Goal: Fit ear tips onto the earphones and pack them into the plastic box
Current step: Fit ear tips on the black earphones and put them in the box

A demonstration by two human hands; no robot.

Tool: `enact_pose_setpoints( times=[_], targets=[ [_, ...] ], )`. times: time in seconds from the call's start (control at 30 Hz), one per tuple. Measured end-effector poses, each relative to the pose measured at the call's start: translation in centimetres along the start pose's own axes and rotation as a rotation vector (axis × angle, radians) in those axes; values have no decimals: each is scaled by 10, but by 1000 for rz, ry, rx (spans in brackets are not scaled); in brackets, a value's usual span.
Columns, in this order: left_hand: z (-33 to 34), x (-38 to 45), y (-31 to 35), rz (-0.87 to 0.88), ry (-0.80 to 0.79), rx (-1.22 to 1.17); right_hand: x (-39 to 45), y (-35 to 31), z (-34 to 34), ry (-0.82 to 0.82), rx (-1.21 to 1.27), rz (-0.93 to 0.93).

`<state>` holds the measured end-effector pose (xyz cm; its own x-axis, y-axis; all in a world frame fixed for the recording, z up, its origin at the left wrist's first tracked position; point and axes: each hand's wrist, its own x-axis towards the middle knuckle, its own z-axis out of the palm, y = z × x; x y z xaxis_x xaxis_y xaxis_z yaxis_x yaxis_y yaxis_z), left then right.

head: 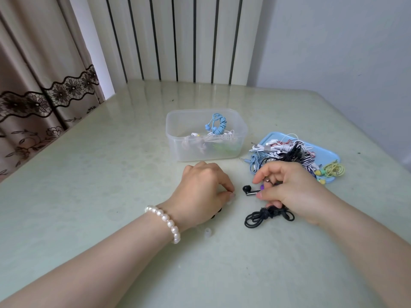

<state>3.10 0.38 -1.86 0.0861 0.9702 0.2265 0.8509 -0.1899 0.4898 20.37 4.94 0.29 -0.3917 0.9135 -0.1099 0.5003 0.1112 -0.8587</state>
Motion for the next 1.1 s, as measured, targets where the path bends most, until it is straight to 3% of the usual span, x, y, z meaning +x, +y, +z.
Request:
enact_pose_setpoints(
  times=[0.13, 0.3, 0.57, 0.7, 0.87, 1.1],
  targets=[
    [-5, -3, 1, -14, 84, -119, 1, 1, 5, 42, -205, -51],
    [-15, -6, 5, -195, 56, -515, -1, 3, 13, 162, -454, -162],
    [-26, -7, 6, -416, -7, -1142, 3, 9, 17, 192, -557, -249],
    [-31, -7, 5, -534, -42, -1457, 0, 4, 9, 191, -277, -328],
    [-30, -8, 6, -583, -110, -1602, -11, -17, -3, 130, 149, -240],
    [-23, -11, 13, -599, -186, -1679, -15, -21, -1, -198, 602, -114]
  ],
)
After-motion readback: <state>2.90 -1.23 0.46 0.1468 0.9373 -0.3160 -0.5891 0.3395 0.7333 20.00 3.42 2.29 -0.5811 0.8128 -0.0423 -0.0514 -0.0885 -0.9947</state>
